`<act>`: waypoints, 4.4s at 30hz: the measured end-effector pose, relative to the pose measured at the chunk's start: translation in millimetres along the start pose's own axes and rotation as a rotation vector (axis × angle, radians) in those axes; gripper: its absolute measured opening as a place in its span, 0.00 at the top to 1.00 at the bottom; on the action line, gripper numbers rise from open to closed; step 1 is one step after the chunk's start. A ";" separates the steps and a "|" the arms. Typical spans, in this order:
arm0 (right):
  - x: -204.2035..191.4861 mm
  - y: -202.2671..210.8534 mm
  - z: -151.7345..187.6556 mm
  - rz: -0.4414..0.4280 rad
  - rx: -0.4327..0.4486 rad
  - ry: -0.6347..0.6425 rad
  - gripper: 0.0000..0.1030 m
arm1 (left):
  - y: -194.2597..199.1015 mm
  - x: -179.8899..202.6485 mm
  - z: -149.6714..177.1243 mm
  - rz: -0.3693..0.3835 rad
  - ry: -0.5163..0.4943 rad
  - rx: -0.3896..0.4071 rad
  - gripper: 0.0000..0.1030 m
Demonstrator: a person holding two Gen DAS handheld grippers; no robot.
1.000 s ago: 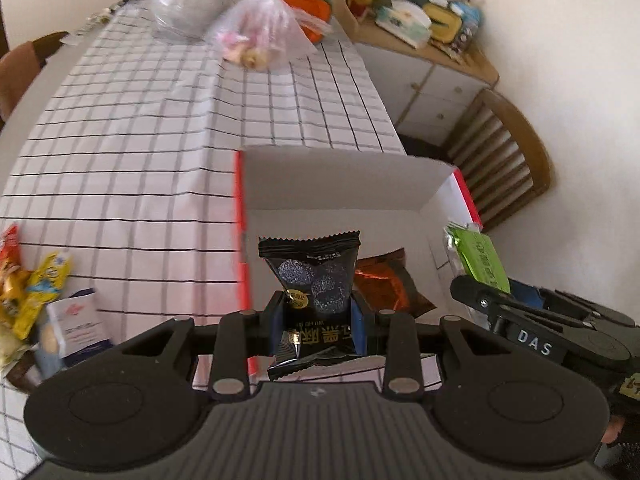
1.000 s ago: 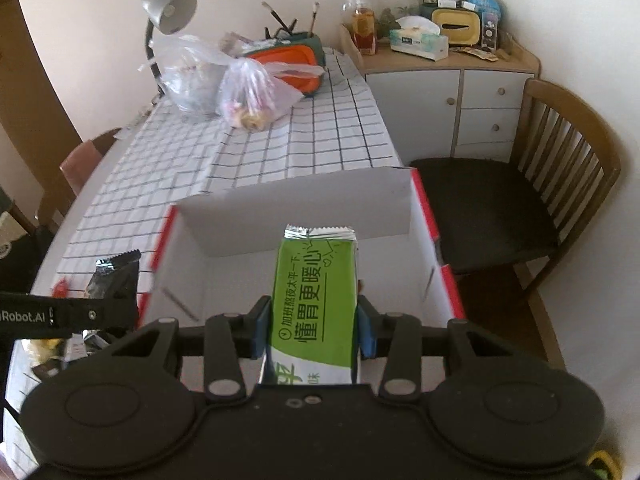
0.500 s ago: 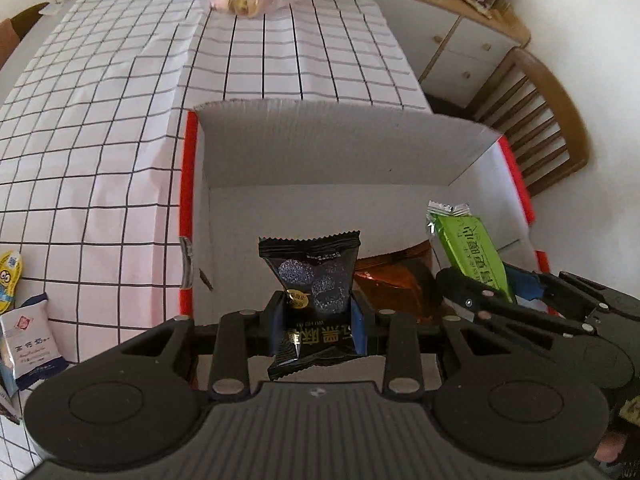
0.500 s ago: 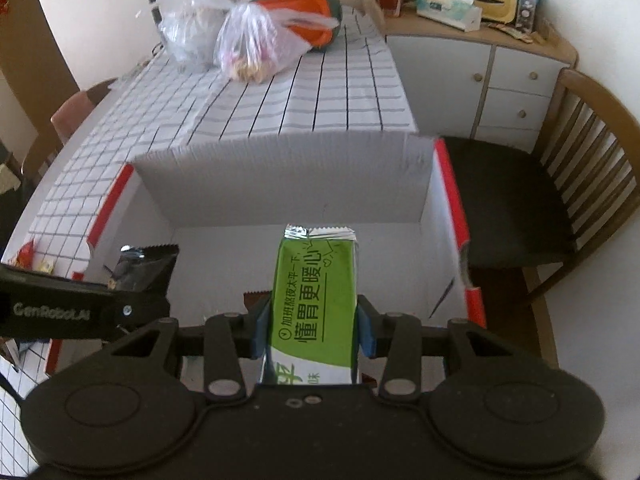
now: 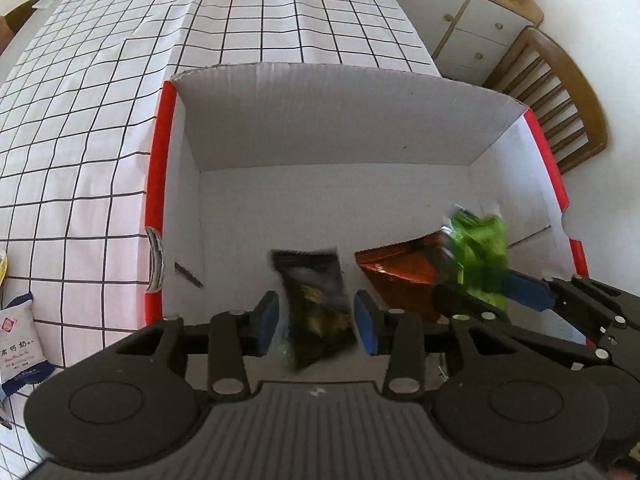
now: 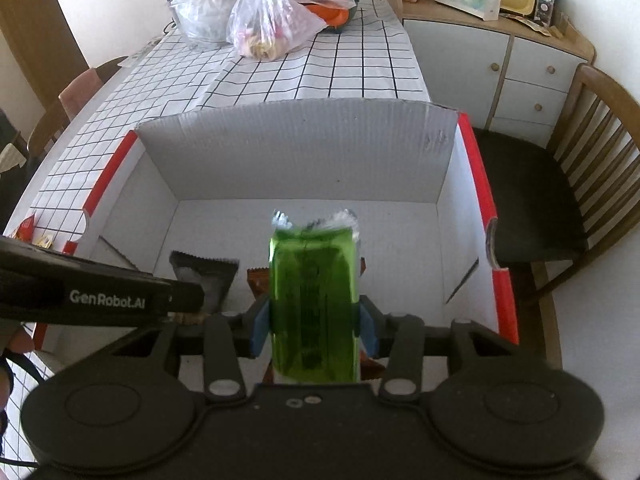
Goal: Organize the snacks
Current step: 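Carry the green packet and black candy packet over the red box, then open both tools to release the packets into the box, then grasp the white milk packet with the right tool while the left tool grasps the cream pastry bag, then carry the milk packet and pastry bag over the red box with both tools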
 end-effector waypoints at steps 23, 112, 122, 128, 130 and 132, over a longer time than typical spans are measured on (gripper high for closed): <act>-46.2 94.9 1.1 -0.104 0.180 0.017 0.27 | 109.2 -39.8 40.7 0.085 -0.016 0.263 0.36; -282.2 17.1 6.7 -0.239 0.066 0.050 0.55 | 135.5 -353.3 104.6 0.014 0.405 0.207 0.60; -211.5 83.3 3.4 -0.170 0.151 0.048 0.55 | 178.1 -252.1 90.6 0.089 0.231 0.251 0.60; -159.0 108.7 3.6 -0.110 0.203 0.014 0.55 | 181.6 -180.1 76.0 0.130 0.102 0.253 0.60; -141.0 112.7 5.5 -0.088 0.211 -0.002 0.55 | 178.6 -156.4 70.5 0.139 0.060 0.243 0.60; -123.7 115.4 7.9 -0.069 0.215 -0.019 0.55 | 174.6 -135.2 65.6 0.144 0.023 0.235 0.60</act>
Point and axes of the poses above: each gripper's, at about its wrist camera, not at the fingertips, and y roughly against the way its jaws point, x to its right, z to its underside, the point moved 4 cm from there along -y, roughly the way its jaws point, and after that the axes turned 2 degrees about y, right-handed, at the moved point
